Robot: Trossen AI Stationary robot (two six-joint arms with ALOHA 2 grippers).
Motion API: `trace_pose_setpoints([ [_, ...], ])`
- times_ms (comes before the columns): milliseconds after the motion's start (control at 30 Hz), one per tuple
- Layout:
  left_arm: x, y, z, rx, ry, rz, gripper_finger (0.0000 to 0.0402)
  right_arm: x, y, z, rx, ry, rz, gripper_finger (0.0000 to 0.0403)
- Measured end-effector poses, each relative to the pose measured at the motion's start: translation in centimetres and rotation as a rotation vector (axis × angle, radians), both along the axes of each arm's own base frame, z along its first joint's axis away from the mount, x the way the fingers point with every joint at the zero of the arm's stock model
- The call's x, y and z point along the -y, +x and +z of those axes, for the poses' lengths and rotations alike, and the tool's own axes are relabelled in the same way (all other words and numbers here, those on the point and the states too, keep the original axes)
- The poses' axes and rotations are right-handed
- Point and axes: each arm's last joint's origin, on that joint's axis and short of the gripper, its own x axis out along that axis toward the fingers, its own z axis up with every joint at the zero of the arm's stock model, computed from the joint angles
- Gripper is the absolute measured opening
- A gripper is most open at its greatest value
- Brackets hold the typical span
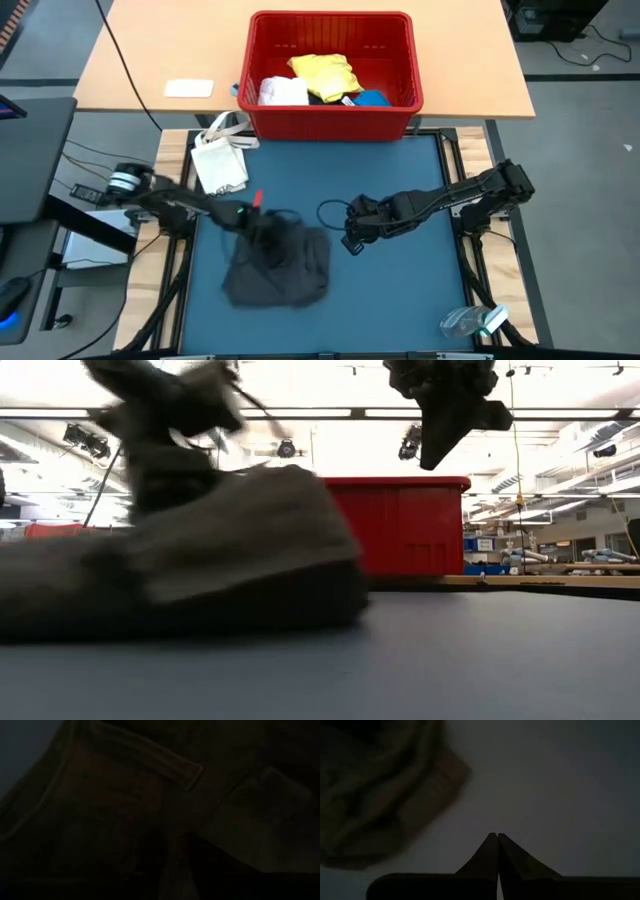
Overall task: Fold laundry
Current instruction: Move the gray shorts to the bottom left of the table
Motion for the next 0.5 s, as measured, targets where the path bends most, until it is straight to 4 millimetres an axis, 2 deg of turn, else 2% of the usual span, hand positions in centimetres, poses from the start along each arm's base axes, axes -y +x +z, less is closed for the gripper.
trace_pose_setpoints([
  [167, 3.0, -4.8, 2.2, 0.01, -0.049, 0.027, 0.0102, 0.2, 0.1, 0.0, -0.008, 0.002, 0.058, 0.0009],
  [300, 4.4, -8.3, 3.2, -0.056, -0.042, 0.024, 0.0102, 0.6, 0.3, 0.0, -0.013, -0.006, 0.092, 0.0009],
  [400, 4.6, -8.9, 4.3, 0.015, -0.048, 0.063, 0.0102, 1.0, 0.4, 0.1, -0.019, 0.007, 0.124, 0.0009],
  [500, 4.2, -8.0, 5.1, 0.162, -0.033, 0.134, 0.0102, 1.4, 0.4, 0.6, 0.012, 0.025, 0.157, 0.0009],
])
